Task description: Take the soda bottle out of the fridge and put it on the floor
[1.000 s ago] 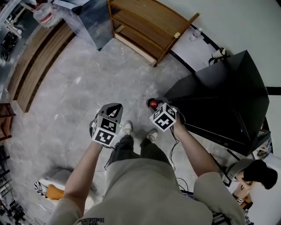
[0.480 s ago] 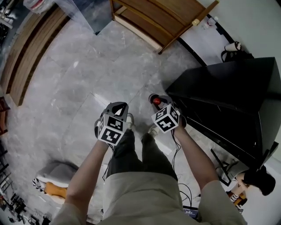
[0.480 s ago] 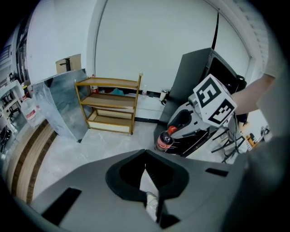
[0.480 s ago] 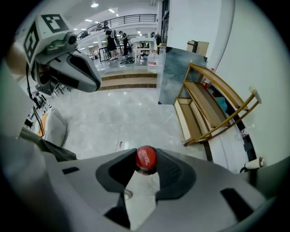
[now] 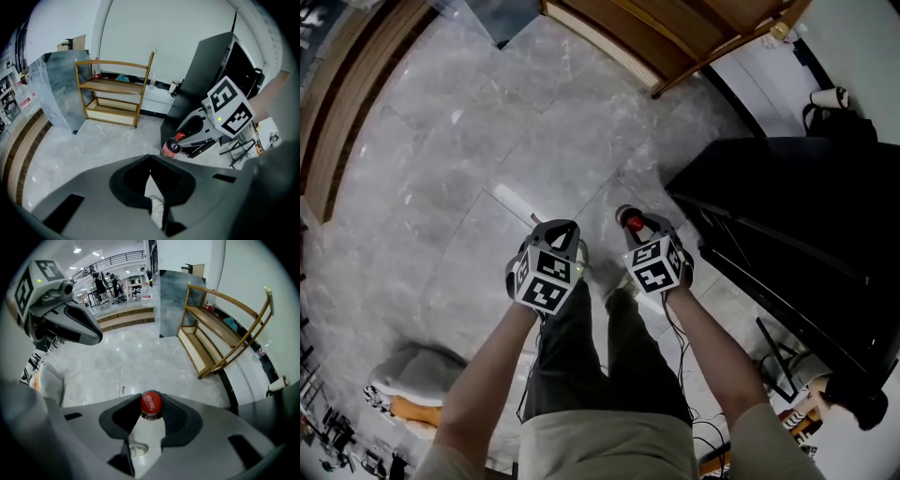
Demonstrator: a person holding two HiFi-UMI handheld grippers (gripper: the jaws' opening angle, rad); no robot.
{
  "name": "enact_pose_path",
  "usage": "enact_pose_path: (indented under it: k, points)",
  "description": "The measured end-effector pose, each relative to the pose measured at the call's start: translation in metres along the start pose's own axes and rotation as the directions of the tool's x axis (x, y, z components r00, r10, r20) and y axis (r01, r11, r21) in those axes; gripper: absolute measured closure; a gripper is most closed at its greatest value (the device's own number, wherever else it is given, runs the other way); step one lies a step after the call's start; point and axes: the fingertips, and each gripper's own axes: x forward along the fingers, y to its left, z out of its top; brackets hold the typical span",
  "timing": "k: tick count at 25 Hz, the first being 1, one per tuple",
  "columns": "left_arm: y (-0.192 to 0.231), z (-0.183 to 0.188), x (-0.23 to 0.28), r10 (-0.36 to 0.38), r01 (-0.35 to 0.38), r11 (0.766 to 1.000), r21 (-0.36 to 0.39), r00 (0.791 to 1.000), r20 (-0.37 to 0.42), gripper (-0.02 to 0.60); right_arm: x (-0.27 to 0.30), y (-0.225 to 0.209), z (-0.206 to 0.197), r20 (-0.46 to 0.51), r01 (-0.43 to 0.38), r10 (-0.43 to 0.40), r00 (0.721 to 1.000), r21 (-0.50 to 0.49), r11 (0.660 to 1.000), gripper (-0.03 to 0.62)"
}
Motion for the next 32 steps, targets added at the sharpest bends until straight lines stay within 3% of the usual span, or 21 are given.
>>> enact_pose_path:
  k: [8, 15, 32]
  points:
    - [0.019, -0.048, 0.073, -0.032, 0.032, 0.999, -0.019, 0.999, -0.028, 0.575, 0.074, 0.008, -0.029, -0.015, 0.011, -0.01, 1.0, 0.087, 0.996, 0.481]
    - [0.028, -0.09, 0.127, -0.056, 0.053, 0.997, -0.054, 0.997, -0.059, 0.575, 0.139, 0.016, -0.062, -0.059, 0.003, 0.002, 0.998, 0.096, 0.995, 0.48]
    - [0.034, -0.184, 0.248, -0.07, 0.053, 0.979, -0.196, 0.994, -0.084, 0.575, 0.289, 0.03, -0.129, -0.086, 0.007, 0.009, 0.996, 0.178, 0.984, 0.48]
